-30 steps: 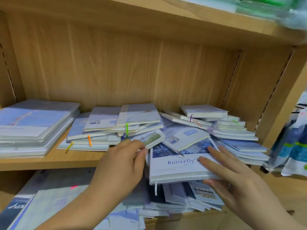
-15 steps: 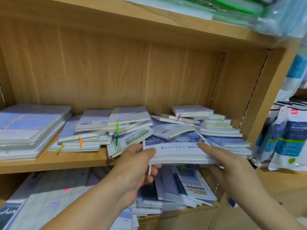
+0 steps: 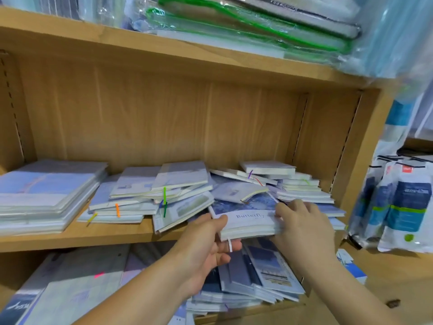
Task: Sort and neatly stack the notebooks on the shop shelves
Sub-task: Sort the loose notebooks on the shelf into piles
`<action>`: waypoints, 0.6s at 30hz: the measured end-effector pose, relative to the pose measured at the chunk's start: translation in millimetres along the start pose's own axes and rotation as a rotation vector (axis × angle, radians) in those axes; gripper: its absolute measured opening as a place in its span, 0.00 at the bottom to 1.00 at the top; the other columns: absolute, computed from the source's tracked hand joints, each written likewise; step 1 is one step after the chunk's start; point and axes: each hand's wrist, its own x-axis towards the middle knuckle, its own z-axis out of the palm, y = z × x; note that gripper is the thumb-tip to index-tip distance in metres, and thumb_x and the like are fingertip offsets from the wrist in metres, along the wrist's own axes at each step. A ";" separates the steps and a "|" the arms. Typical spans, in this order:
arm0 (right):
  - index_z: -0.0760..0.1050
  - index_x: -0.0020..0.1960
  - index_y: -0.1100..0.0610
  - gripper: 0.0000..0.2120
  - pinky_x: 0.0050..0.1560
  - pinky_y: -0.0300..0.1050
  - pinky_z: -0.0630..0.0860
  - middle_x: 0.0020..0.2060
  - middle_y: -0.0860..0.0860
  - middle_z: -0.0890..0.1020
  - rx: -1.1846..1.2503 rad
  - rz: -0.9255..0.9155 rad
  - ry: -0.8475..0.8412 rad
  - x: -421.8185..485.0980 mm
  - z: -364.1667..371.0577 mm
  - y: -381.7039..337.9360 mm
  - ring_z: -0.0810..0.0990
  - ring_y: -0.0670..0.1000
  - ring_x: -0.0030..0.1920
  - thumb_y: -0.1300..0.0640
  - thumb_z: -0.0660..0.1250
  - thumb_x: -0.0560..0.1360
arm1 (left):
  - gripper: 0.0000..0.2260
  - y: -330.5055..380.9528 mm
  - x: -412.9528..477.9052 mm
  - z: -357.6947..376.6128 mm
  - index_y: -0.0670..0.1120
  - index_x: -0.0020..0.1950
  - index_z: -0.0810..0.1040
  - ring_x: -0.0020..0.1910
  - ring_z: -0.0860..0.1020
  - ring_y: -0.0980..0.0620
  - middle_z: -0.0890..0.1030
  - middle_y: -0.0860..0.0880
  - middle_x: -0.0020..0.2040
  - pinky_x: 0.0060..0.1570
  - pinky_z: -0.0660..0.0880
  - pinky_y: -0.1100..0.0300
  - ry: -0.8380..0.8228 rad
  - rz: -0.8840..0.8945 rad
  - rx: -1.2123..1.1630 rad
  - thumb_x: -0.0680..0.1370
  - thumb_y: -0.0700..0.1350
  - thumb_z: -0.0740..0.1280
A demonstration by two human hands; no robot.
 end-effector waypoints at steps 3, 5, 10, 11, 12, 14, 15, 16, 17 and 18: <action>0.75 0.71 0.42 0.34 0.61 0.55 0.77 0.68 0.50 0.78 0.048 -0.198 -0.057 -6.5 -17.0 -3.2 0.77 0.58 0.68 0.32 0.73 0.67 | 0.09 -3.1 -3.6 -6.2 0.43 0.61 0.80 0.43 0.85 0.47 0.87 0.43 0.50 0.32 0.74 0.59 -0.003 0.011 0.051 0.83 0.41 0.64; 0.75 0.71 0.42 0.36 0.53 0.52 0.82 0.65 0.48 0.81 0.098 -0.331 -0.003 -11.6 -21.2 -9.9 0.83 0.54 0.61 0.28 0.69 0.68 | 0.08 -2.5 -4.2 -7.7 0.44 0.59 0.82 0.43 0.84 0.48 0.87 0.44 0.49 0.32 0.74 0.59 0.007 0.007 0.118 0.83 0.43 0.65; 0.82 0.65 0.51 0.26 0.42 0.56 0.85 0.58 0.56 0.85 0.022 -0.484 0.098 -8.5 -11.5 -17.8 0.86 0.61 0.52 0.46 0.81 0.69 | 0.09 4.7 -1.4 -36.7 0.55 0.46 0.86 0.48 0.79 0.56 0.84 0.57 0.46 0.44 0.75 0.61 0.144 0.465 0.724 0.82 0.49 0.67; 0.83 0.63 0.52 0.25 0.42 0.57 0.85 0.58 0.58 0.85 0.015 -0.489 0.132 -6.8 -9.9 -18.0 0.87 0.61 0.52 0.48 0.81 0.69 | 0.08 6.3 0.6 -47.9 0.57 0.49 0.85 0.52 0.77 0.57 0.82 0.58 0.51 0.49 0.74 0.59 0.236 0.675 0.991 0.82 0.51 0.66; 0.83 0.62 0.53 0.23 0.42 0.56 0.85 0.57 0.58 0.85 0.024 -0.489 0.171 -4.0 -9.7 -18.0 0.87 0.61 0.51 0.51 0.81 0.69 | 0.09 7.2 2.1 -57.8 0.57 0.56 0.84 0.59 0.75 0.55 0.79 0.56 0.58 0.55 0.73 0.57 0.286 0.809 1.236 0.82 0.53 0.65; 0.83 0.61 0.54 0.16 0.38 0.51 0.83 0.55 0.55 0.86 0.081 -0.470 0.272 5.9 -13.4 -19.3 0.87 0.59 0.49 0.54 0.75 0.74 | 0.20 7.8 6.8 -73.9 0.58 0.73 0.75 0.75 0.66 0.51 0.68 0.55 0.77 0.70 0.68 0.54 0.246 0.738 1.511 0.82 0.60 0.60; 0.82 0.61 0.53 0.14 0.35 0.49 0.80 0.54 0.53 0.86 0.118 -0.453 0.307 13.3 -17.7 -21.0 0.86 0.59 0.47 0.54 0.70 0.76 | 0.25 5.1 10.3 -79.6 0.60 0.79 0.66 0.79 0.59 0.53 0.59 0.57 0.82 0.75 0.62 0.56 0.185 0.647 1.534 0.82 0.64 0.57; 0.82 0.61 0.53 0.14 0.32 0.49 0.78 0.52 0.51 0.86 0.150 -0.435 0.320 21.7 -24.8 -23.2 0.85 0.59 0.44 0.53 0.66 0.77 | 0.29 2.0 14.1 -83.3 0.61 0.82 0.57 0.81 0.54 0.55 0.50 0.59 0.83 0.77 0.58 0.59 0.127 0.587 1.536 0.82 0.67 0.56; 0.82 0.60 0.53 0.14 0.31 0.49 0.77 0.49 0.51 0.85 0.179 -0.415 0.318 31.6 -33.4 -25.7 0.85 0.60 0.42 0.53 0.63 0.78 | 0.32 -0.1 17.5 -83.7 0.62 0.83 0.52 0.82 0.50 0.57 0.44 0.60 0.82 0.76 0.55 0.62 0.085 0.572 1.540 0.81 0.69 0.54; 0.81 0.61 0.52 0.14 0.31 0.50 0.75 0.48 0.50 0.85 0.198 -0.389 0.304 41.1 -41.7 -27.9 0.84 0.60 0.42 0.52 0.62 0.79 | 0.34 -1.5 21.4 -82.7 0.61 0.83 0.49 0.82 0.48 0.58 0.41 0.61 0.82 0.76 0.53 0.63 0.071 0.582 1.540 0.80 0.70 0.53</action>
